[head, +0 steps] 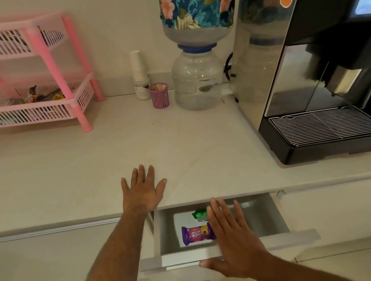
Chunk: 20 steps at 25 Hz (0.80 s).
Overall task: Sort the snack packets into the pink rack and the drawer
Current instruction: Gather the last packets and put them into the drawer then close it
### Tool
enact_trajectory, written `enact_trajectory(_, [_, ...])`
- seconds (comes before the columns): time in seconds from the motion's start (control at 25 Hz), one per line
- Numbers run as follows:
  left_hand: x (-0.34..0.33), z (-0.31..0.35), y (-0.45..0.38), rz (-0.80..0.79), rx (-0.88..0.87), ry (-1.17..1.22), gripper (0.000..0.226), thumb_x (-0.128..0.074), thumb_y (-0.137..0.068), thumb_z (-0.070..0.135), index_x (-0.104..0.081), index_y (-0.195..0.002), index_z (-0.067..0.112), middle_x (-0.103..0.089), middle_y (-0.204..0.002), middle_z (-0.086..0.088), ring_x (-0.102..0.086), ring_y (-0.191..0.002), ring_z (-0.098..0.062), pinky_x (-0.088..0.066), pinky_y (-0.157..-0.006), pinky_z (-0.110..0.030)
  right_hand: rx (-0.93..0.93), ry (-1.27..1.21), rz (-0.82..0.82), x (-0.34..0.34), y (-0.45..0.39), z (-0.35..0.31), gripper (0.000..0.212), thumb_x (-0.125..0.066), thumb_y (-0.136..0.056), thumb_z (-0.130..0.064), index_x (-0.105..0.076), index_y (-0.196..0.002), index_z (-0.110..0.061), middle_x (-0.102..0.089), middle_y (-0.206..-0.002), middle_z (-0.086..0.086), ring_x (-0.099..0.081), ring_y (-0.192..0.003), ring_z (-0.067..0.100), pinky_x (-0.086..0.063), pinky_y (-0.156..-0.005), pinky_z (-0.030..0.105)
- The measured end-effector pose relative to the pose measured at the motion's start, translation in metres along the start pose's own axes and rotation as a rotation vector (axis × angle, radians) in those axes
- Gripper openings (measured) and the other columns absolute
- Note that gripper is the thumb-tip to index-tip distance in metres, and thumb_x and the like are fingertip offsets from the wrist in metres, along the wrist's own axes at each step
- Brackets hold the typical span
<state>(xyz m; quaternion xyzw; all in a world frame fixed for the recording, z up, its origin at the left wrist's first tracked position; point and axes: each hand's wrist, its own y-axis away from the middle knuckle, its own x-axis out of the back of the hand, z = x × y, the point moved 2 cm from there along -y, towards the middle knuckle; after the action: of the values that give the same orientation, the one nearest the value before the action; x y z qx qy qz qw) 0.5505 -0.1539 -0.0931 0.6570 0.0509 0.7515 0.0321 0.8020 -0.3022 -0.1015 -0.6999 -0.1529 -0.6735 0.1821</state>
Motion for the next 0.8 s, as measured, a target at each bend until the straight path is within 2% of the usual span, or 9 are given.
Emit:
enact_trajectory(0.12, [0.0,0.0,0.0,0.013,-0.002,0.006,0.082,0.002,-0.089,0.074,0.005,-0.157,0.03,0.012,-0.166,-0.003,0.012,-0.153,-0.024,0.007,-0.121,-0.055,-0.048,-0.004,-0.035,-0.002,-0.02,0.01,0.121,-0.029,-0.072,-0.096,-0.027,-0.153,-0.007,-0.014,-0.164,0.018,-0.01,-0.15,0.041,-0.015,-0.113,0.066])
enact_trajectory(0.28, [-0.002,-0.001,0.0,0.023,-0.005,0.0,0.083,0.004,-0.087,0.075,0.006,-0.157,0.03,0.012,-0.166,-0.003,0.013,-0.152,-0.024,0.007,-0.121,-0.055,-0.07,0.026,-0.077,-0.002,-0.045,0.023,0.119,-0.027,-0.073,-0.096,-0.027,-0.153,-0.009,-0.015,-0.164,0.018,-0.01,-0.151,0.041,-0.014,-0.114,0.067])
enact_trajectory(0.4, [-0.003,-0.002,-0.002,0.022,-0.01,0.001,0.08,0.002,-0.09,0.074,0.007,-0.157,0.03,0.013,-0.166,-0.003,0.014,-0.152,-0.024,0.006,-0.121,-0.056,-0.076,0.081,-0.073,-0.004,-0.058,0.028,0.108,-0.029,-0.078,-0.091,-0.04,-0.148,-0.009,-0.031,-0.159,0.018,-0.026,-0.147,0.04,-0.021,-0.114,0.068])
enact_trajectory(0.56, [-0.004,-0.004,-0.002,0.027,-0.008,0.004,0.081,0.003,-0.089,0.074,0.005,-0.157,0.029,0.01,-0.167,-0.003,0.013,-0.153,-0.022,0.006,-0.121,-0.057,-0.107,0.09,0.044,-0.008,-0.068,0.03,0.089,-0.042,-0.08,-0.083,-0.059,-0.129,-0.011,-0.055,-0.142,0.016,-0.05,-0.133,0.036,-0.037,-0.106,0.065])
enact_trajectory(0.68, [-0.004,-0.003,-0.001,0.045,-0.009,0.019,0.081,0.001,-0.09,0.074,0.002,-0.157,0.029,0.006,-0.167,-0.003,0.01,-0.153,-0.022,0.005,-0.121,-0.057,-0.13,0.092,0.153,-0.008,-0.075,0.028,0.075,-0.056,-0.077,-0.077,-0.066,-0.114,-0.013,-0.064,-0.129,0.013,-0.059,-0.12,0.034,-0.041,-0.102,0.061])
enact_trajectory(0.8, [-0.003,-0.003,-0.001,0.054,-0.01,0.028,0.08,-0.001,-0.091,0.074,0.0,-0.158,0.03,0.005,-0.167,-0.003,0.01,-0.153,-0.021,0.005,-0.121,-0.056,-0.149,0.089,0.234,-0.006,-0.083,0.028,0.059,-0.068,-0.073,-0.069,-0.064,-0.097,-0.015,-0.067,-0.114,0.009,-0.062,-0.106,0.031,-0.038,-0.098,0.053])
